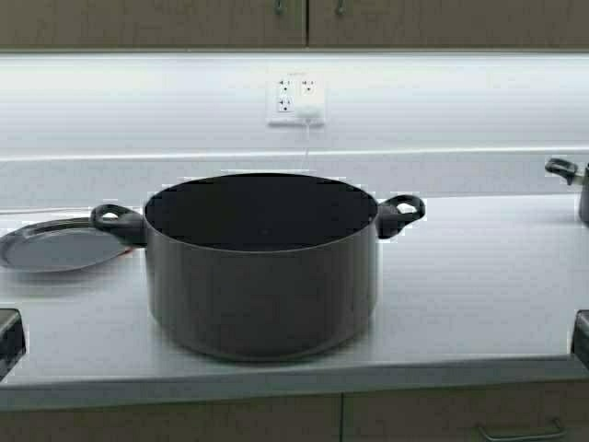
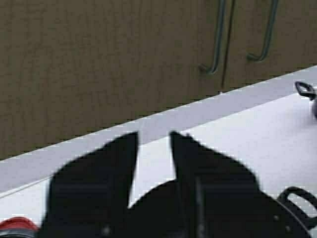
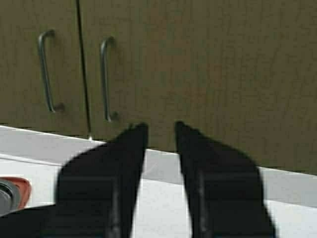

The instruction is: Open the cabinet, put the pot inside, then close it

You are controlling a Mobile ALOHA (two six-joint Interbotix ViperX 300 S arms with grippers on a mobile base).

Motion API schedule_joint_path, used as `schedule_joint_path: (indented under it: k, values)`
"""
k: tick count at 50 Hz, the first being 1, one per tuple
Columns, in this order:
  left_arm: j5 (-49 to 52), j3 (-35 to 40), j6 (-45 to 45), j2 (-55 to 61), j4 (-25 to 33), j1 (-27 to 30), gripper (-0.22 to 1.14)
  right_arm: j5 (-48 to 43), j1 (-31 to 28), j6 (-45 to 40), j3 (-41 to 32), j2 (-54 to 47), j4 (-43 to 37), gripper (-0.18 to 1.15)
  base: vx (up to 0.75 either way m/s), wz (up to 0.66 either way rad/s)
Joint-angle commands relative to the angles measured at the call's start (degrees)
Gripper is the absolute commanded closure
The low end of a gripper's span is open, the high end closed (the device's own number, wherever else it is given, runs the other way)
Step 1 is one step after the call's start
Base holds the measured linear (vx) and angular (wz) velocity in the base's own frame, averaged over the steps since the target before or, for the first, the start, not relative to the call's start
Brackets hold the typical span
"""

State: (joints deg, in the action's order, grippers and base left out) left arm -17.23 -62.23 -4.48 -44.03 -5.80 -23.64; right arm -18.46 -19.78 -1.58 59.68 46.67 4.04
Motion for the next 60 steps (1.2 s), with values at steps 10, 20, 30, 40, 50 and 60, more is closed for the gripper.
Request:
schedule_joint_path:
  k: [10, 20, 30, 40, 50, 60]
  values:
    - [-7.8, 11.0, 1.9, 15.9, 4.5, -7.2, -0.1, -6.4, -3.5, 0.9, -8.5, -11.8, -4.9, -0.07, 0.05, 0.07]
    - [-15.5, 17.0, 13.9, 29.2, 14.1, -13.4, -0.1, -13.7, -7.6, 8.7, -12.0, -23.5, -13.8, -0.07, 0.02, 0.03]
    - [-31.7, 22.8, 29.9, 40.2, 36.8, -23.1, -0.1, -20.9, -15.0, 28.2, -20.1, -32.3, -32.0, -0.07, 0.0, 0.0]
    - [-40.0, 27.9, 33.3, 47.1, 45.4, -25.5, -0.1, -20.9, -15.9, 36.2, -25.8, -36.7, -44.6, -0.07, 0.0, 0.0]
    - [-43.6, 31.0, 33.4, 49.8, 45.6, -24.6, -0.1, -20.8, -15.1, 36.3, -29.0, -40.2, -44.4, -0.07, 0.0, 0.0]
    - [-43.9, 34.8, 33.4, 52.9, 45.6, -21.9, -0.1, -19.3, -12.9, 36.5, -33.8, -43.5, -44.4, -0.07, 0.0, 0.0]
